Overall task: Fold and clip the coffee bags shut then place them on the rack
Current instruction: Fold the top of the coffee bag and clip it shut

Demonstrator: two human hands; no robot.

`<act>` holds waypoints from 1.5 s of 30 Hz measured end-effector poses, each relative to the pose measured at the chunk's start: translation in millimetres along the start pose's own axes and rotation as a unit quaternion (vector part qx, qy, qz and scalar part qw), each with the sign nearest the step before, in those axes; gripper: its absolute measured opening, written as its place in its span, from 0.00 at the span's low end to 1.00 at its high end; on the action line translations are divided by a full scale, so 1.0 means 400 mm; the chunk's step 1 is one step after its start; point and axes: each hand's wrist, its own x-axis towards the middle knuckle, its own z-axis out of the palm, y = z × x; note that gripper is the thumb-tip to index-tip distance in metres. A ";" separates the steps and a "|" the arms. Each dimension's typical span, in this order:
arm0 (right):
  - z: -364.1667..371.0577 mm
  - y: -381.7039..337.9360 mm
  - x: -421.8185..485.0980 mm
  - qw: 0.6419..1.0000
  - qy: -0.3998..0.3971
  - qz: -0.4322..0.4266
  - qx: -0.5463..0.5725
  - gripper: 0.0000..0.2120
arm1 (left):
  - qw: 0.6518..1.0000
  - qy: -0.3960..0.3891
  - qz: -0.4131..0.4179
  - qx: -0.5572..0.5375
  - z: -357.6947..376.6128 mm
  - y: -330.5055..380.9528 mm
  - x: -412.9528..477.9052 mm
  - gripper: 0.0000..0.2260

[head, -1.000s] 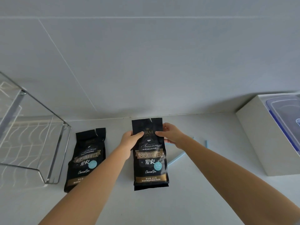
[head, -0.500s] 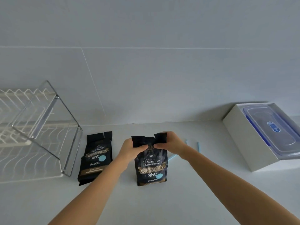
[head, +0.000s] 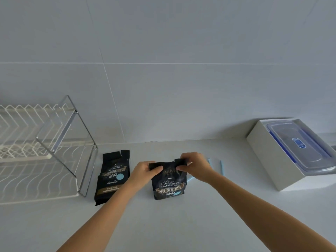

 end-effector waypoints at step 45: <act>0.046 0.074 0.000 0.997 -0.017 0.003 0.077 0.23 | 0.987 0.133 0.057 0.068 0.029 -0.044 0.047 0.09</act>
